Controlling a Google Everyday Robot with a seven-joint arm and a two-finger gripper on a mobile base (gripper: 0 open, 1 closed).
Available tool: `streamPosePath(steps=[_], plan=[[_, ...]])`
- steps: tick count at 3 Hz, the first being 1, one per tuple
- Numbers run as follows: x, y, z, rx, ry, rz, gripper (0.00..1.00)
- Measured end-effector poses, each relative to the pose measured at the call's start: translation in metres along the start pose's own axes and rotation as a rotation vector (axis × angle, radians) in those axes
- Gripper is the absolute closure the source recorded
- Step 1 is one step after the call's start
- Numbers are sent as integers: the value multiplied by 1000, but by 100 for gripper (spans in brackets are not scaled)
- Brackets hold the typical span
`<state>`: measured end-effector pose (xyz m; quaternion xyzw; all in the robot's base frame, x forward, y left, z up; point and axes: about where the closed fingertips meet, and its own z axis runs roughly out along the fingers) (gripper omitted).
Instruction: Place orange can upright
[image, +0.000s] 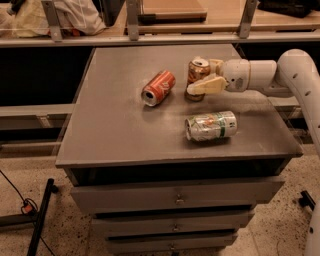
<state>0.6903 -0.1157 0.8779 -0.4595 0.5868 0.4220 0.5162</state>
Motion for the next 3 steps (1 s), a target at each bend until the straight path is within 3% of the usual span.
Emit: streamPosePath(steps=[1,3], plan=[[-1,1,-9,16,29,-18,0],[-17,9,-36,47,173,-74,0]])
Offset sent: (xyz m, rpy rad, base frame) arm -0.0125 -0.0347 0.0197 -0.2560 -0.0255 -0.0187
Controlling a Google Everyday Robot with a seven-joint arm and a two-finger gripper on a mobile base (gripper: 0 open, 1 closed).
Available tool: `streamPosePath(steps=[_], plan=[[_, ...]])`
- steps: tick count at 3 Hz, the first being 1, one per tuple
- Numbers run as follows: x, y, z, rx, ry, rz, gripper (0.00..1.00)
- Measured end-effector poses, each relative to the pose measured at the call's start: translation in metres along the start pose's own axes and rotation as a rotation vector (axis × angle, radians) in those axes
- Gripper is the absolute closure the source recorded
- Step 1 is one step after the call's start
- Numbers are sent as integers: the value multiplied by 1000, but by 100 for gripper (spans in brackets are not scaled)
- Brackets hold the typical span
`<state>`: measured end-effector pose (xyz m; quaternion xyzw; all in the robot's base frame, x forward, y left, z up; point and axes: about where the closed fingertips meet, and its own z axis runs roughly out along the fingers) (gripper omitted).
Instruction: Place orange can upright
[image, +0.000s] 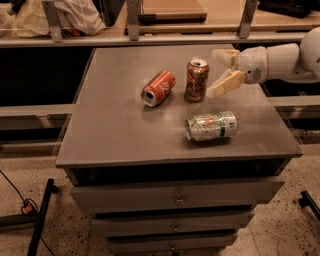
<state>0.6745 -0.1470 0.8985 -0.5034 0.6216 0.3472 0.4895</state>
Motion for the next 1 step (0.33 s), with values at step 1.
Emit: streamPosePath(steps=[1], plan=[[-6,3,-16,30,38,-25,0]])
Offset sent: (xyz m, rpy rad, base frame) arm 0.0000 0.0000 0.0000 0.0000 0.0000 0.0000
